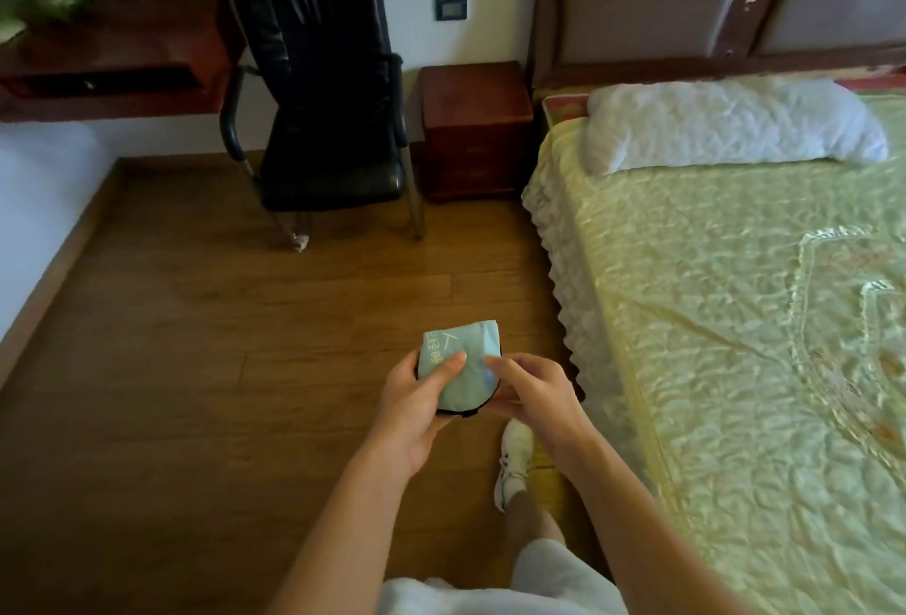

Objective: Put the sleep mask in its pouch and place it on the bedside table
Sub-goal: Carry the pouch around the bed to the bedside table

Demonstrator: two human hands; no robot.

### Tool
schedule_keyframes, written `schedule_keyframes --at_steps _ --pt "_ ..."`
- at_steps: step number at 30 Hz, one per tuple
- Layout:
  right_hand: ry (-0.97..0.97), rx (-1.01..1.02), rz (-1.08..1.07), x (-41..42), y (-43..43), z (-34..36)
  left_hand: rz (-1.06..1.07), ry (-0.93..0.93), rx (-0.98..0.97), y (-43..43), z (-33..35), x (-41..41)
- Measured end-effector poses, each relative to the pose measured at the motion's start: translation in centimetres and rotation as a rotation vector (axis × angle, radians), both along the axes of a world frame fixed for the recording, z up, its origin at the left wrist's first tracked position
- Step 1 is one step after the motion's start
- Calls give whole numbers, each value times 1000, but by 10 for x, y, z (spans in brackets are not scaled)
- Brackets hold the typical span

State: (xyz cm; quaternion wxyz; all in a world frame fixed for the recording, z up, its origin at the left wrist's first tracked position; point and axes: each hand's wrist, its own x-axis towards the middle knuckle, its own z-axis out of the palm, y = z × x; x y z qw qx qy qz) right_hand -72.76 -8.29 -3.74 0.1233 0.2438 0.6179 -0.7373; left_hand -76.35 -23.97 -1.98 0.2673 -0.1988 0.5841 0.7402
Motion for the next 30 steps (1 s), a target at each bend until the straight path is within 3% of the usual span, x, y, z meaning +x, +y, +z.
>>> schedule_keyframes --at_steps 13,30 --pt "50 -21 -13 -240 138 21 11 31 -26 150 34 -230" --pt "8 -17 11 -514 187 6 21 -18 44 191 7 -509"
